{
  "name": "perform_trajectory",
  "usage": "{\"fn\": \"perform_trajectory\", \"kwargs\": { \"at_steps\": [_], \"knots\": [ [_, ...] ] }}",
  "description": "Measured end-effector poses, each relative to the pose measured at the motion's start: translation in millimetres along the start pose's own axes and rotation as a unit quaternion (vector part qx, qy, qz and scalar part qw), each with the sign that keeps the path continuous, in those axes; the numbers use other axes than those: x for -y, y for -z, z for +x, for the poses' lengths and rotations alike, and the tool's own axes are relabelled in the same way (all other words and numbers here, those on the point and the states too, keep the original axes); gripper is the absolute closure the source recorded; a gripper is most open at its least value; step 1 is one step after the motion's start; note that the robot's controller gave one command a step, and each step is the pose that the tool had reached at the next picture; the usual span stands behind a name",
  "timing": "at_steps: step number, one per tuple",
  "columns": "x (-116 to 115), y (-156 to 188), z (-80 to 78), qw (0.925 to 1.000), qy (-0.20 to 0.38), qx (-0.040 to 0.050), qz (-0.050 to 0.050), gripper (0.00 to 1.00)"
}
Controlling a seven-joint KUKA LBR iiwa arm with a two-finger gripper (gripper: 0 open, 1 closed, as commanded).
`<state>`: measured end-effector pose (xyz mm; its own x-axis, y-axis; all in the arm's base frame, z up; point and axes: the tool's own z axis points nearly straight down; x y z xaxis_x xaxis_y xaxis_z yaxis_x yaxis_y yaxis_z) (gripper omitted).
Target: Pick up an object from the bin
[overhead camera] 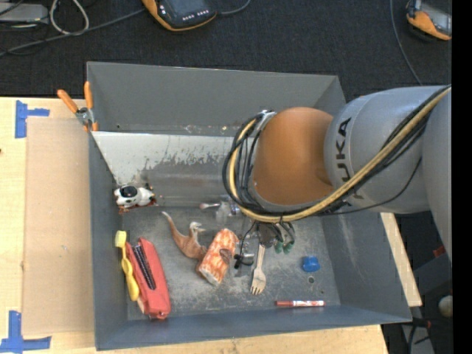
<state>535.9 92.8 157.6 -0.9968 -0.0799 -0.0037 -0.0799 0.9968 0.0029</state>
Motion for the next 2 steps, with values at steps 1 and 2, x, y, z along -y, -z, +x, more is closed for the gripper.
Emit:
{"fn": "perform_trajectory", "kwargs": {
  "at_steps": [1,2],
  "knots": [
    [-13.6,-30.0,3.8,0.9997,0.022,-0.0042,0.001,0.00],
    [-28.1,-24.4,1.4,0.9991,-0.043,-0.0021,0.000,0.00]
  ]
}}
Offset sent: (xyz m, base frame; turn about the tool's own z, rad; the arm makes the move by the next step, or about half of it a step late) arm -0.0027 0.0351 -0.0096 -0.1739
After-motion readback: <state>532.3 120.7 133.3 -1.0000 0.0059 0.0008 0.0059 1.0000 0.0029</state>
